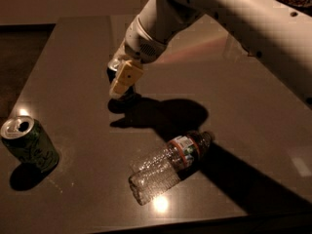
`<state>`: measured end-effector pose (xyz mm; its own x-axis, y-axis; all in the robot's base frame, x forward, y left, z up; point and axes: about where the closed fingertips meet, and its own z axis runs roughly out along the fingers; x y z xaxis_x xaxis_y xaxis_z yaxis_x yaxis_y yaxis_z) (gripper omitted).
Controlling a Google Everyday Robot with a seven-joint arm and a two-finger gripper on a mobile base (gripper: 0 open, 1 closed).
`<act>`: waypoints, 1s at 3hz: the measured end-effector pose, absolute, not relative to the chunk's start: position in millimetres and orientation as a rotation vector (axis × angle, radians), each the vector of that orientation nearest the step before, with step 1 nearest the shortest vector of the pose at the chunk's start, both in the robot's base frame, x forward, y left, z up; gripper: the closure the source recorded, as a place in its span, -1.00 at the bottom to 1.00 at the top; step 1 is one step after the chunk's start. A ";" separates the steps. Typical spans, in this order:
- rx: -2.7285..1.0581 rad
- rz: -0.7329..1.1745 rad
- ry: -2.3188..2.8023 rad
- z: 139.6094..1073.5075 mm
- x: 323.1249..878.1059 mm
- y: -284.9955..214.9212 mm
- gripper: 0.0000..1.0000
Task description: Move pepsi can near water bottle
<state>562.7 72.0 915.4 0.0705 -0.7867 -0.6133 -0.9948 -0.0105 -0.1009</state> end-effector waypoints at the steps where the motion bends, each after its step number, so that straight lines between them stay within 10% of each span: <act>1: -1.838 0.533 1.774 918.2 568.3 72.1 -0.03; 3: -1.833 0.571 1.782 947.6 511.9 33.5 1.00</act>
Offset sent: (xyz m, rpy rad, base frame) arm -0.0104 -0.0364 0.0238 0.0018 0.0339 -0.0498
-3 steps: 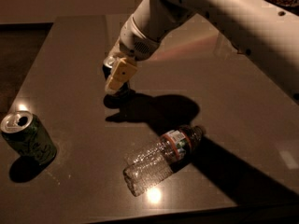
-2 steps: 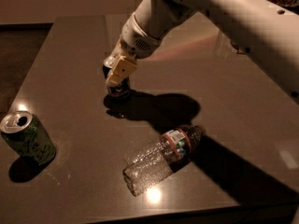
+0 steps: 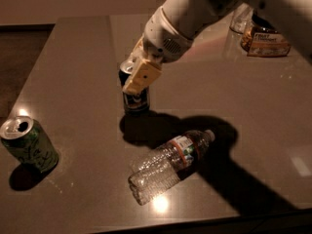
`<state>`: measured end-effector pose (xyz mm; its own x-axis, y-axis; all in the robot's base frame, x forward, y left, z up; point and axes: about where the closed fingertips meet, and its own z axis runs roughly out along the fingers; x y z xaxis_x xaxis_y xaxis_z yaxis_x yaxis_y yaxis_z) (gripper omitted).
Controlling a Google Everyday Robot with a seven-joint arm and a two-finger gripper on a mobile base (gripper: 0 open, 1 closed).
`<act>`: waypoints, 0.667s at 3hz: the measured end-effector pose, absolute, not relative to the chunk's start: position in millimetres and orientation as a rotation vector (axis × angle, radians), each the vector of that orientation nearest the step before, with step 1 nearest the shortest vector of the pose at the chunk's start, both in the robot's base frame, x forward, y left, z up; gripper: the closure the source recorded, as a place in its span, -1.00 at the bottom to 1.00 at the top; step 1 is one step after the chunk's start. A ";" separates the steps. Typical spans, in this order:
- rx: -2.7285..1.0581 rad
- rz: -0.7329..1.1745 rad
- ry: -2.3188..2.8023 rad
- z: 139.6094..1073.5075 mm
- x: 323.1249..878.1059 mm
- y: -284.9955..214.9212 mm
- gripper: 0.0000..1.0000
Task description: Move pepsi can near water bottle
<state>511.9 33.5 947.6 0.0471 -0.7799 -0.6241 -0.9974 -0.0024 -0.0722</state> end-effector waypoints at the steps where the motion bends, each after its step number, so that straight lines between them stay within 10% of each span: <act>1: -1.842 0.573 1.774 958.2 478.0 16.6 1.00; 2: -1.836 0.544 1.753 956.2 451.6 -6.0 1.00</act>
Offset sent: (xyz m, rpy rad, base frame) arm -0.0833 -0.0592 0.0079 0.0096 -0.0502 0.0061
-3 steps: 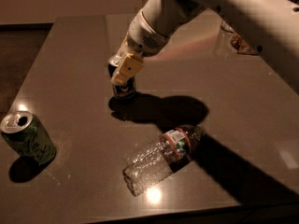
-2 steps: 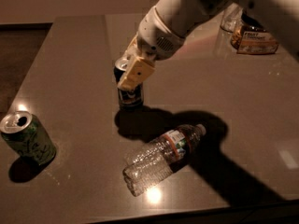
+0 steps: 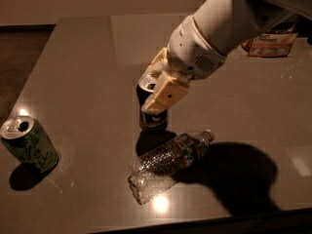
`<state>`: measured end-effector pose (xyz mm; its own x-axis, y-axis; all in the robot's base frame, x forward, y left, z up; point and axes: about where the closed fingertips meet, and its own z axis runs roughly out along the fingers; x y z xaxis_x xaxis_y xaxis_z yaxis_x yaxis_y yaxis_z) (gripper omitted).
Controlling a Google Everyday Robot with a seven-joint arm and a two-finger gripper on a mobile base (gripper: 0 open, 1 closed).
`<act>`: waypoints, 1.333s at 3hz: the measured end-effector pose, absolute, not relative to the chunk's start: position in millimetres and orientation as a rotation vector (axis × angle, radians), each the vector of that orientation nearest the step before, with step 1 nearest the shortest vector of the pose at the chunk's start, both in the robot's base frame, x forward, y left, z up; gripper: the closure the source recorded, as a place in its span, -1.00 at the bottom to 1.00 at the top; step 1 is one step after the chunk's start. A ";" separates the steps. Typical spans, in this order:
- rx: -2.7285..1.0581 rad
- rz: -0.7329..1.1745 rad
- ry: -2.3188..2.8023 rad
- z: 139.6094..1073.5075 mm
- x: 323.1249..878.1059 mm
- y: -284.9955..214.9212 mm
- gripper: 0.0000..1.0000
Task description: Move pepsi can near water bottle
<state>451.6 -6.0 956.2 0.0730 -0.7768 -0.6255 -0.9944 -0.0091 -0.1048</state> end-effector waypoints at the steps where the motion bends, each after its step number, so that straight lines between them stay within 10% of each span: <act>1: -1.823 0.523 1.747 950.7 447.3 -17.9 1.00; 2: -1.799 0.527 1.761 938.9 451.9 -30.7 0.94; 4: -1.815 0.490 1.775 924.2 451.6 -41.0 0.03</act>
Offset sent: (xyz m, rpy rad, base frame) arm 0.0068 -0.0384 -0.0256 0.0299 0.0018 -0.0541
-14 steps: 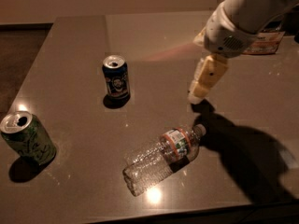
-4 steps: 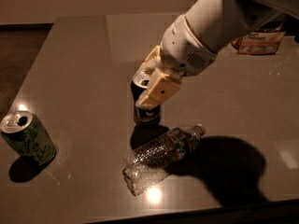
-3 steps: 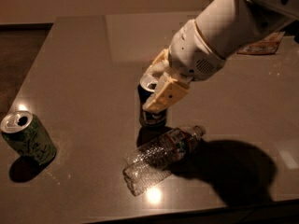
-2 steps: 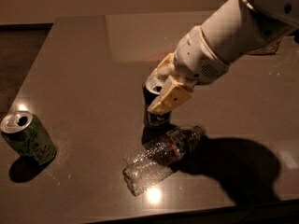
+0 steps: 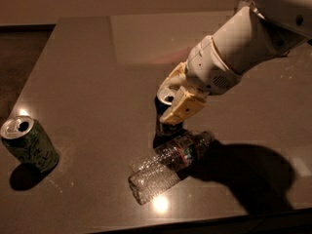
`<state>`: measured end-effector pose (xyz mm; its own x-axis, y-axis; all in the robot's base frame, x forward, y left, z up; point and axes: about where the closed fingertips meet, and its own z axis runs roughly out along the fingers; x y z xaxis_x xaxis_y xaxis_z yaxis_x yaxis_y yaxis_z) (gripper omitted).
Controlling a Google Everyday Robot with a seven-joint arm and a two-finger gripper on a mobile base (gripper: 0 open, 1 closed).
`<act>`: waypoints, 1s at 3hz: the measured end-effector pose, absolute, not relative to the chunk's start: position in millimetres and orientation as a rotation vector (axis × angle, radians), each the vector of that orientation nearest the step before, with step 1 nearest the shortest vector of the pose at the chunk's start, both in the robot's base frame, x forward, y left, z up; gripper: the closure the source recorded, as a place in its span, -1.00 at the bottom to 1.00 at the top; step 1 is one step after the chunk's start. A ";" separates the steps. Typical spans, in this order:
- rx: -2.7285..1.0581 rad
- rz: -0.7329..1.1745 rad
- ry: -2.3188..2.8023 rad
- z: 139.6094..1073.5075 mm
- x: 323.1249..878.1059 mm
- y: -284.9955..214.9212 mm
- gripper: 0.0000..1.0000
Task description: Move pepsi can near water bottle
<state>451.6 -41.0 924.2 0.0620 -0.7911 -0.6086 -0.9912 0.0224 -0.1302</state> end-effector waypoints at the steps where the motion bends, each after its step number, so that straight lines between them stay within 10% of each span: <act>1: -1.821 0.488 1.772 924.3 450.5 -39.0 -0.61; 3: -1.825 0.488 1.769 924.5 449.7 -37.3 -1.00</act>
Offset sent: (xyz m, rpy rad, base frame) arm -0.0006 0.0009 -0.0002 -0.0022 -0.0009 0.0025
